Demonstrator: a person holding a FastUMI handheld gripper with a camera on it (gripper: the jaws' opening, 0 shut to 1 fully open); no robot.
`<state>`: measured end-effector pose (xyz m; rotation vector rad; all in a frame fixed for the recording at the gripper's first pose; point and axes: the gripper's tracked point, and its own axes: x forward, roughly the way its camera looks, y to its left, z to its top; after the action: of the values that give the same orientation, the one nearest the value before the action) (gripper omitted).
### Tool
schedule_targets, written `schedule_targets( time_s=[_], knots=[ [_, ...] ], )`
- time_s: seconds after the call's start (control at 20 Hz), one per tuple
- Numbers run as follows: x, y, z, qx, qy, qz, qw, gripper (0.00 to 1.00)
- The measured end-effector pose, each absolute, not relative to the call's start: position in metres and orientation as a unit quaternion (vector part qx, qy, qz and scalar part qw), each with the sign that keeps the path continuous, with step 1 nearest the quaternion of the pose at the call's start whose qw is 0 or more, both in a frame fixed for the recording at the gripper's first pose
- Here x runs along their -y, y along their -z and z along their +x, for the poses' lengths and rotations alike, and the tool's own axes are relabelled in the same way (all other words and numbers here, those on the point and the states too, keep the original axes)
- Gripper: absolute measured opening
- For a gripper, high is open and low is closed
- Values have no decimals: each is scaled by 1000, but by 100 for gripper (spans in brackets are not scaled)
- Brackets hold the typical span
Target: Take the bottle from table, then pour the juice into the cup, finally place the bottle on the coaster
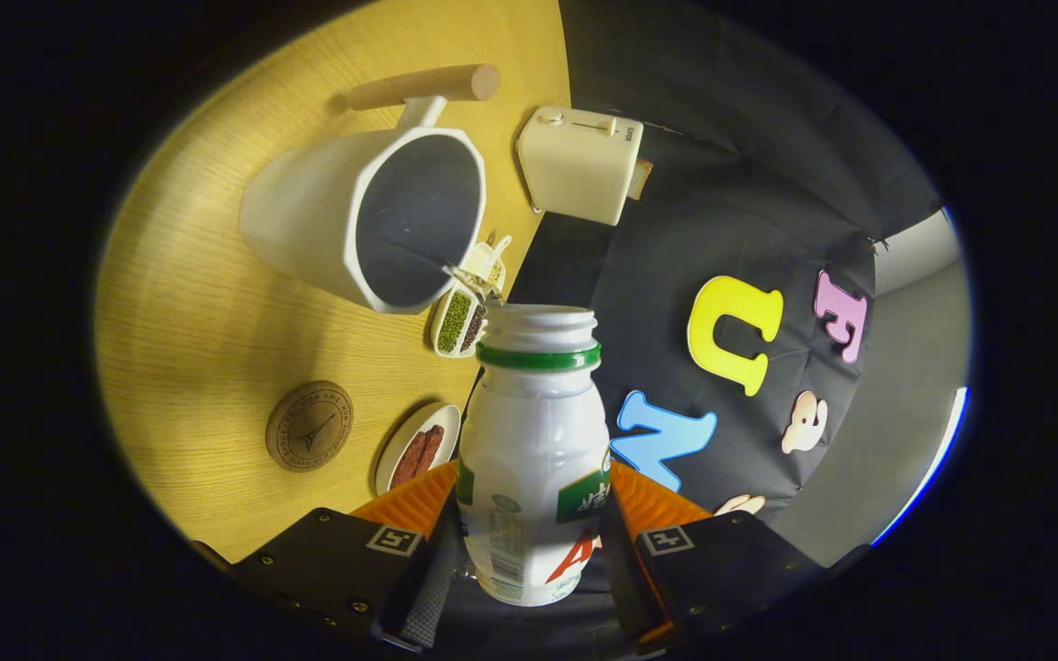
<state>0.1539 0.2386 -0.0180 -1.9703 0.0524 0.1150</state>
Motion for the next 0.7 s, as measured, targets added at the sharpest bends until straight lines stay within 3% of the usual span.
schedule_targets(
  time_s=[0.7],
  knots=[
    [-242,20,157,-13,-37,-858,513,71]
  ],
)
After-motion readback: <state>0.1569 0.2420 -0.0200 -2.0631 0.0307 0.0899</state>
